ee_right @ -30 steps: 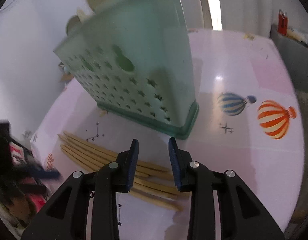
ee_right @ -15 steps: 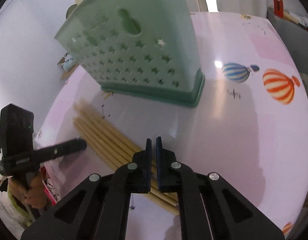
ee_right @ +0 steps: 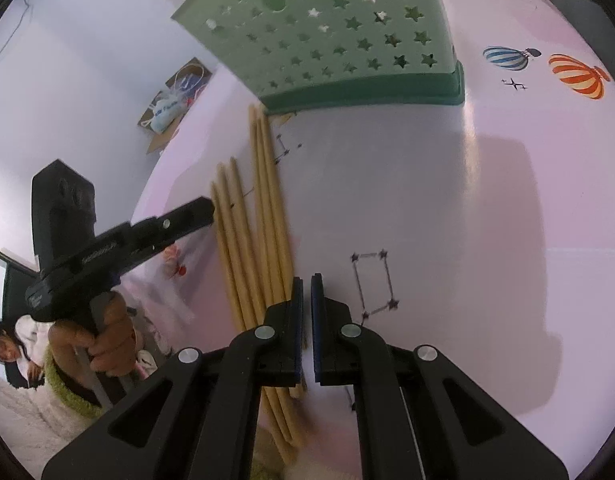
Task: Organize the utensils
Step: 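Move both tools down to the wooden chopsticks beside the holder, then grasp one chopstick with the left tool while the right tool grasps another chopstick, then lift the chopsticks upright with both tools and carry them above the holder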
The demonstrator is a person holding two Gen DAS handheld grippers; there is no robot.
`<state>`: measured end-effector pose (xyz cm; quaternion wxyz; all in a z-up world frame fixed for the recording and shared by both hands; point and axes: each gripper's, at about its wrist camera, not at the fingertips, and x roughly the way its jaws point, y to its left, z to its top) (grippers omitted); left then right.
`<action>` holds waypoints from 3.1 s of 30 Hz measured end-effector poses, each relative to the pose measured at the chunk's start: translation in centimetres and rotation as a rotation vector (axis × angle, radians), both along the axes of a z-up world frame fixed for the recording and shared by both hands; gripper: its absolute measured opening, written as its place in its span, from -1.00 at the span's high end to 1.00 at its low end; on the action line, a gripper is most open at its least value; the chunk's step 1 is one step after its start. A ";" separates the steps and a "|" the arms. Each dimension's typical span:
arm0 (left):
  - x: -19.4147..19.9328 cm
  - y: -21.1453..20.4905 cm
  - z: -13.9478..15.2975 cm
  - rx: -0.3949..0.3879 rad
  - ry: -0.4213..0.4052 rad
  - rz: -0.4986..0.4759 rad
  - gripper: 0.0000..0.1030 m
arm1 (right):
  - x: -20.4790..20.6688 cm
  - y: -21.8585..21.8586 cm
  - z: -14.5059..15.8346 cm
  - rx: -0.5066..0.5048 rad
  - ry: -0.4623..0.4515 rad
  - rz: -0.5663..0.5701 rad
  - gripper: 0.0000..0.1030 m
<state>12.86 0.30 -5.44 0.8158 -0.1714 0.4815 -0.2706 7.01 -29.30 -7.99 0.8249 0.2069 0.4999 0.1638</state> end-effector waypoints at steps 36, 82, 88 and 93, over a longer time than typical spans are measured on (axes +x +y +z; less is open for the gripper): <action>-0.3 -3.9 0.0 0.300 -0.203 -0.005 0.78 | 6.7 4.7 1.0 -0.130 -0.103 0.132 0.88; 0.5 -2.7 0.2 0.384 -0.210 0.028 0.58 | 2.5 1.3 1.0 -0.297 -0.069 0.071 0.85; 1.1 -3.7 0.3 0.475 -0.230 0.003 0.61 | 4.7 2.7 1.0 -0.308 -0.095 0.095 0.74; 2.3 -3.5 0.2 0.493 -0.241 0.017 0.81 | 6.3 3.8 1.2 -0.342 -0.117 0.095 0.74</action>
